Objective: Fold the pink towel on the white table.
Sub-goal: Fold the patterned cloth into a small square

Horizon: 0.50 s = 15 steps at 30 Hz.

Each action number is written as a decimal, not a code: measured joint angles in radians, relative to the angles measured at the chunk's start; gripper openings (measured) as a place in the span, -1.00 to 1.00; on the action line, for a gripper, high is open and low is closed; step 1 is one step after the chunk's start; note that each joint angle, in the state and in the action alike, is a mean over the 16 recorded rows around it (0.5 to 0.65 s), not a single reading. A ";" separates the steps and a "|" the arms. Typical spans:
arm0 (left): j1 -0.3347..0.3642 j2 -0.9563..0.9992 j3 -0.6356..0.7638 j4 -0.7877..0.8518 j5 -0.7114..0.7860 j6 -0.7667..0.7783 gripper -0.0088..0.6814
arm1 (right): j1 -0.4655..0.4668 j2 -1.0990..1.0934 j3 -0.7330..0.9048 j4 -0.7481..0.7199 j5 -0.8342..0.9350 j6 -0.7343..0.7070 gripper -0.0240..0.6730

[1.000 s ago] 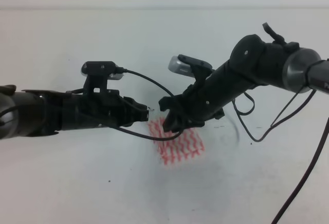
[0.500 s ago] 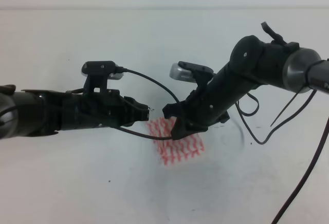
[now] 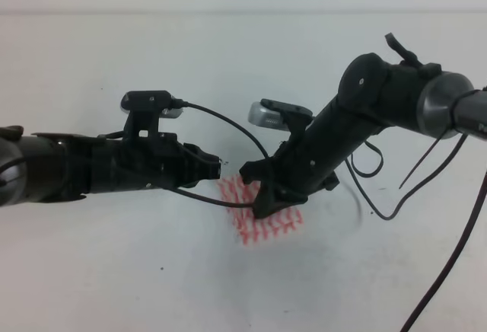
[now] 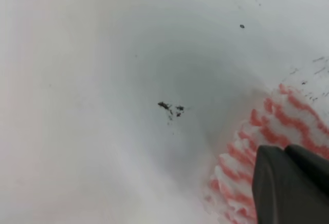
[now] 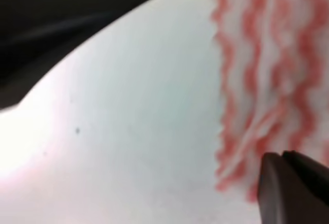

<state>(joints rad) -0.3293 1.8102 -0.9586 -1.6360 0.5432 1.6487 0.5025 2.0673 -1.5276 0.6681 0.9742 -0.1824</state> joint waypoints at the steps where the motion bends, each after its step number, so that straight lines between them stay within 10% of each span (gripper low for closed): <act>1: 0.000 0.000 0.000 0.000 0.000 0.000 -0.98 | 0.002 0.001 0.000 0.001 0.003 0.000 -0.98; 15: 0.000 0.001 0.000 -0.001 0.002 0.000 -0.98 | 0.028 0.034 0.000 0.006 0.052 -0.003 -0.98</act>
<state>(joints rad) -0.3294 1.8108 -0.9587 -1.6375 0.5454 1.6491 0.5301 2.1012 -1.5277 0.6744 1.0267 -0.1856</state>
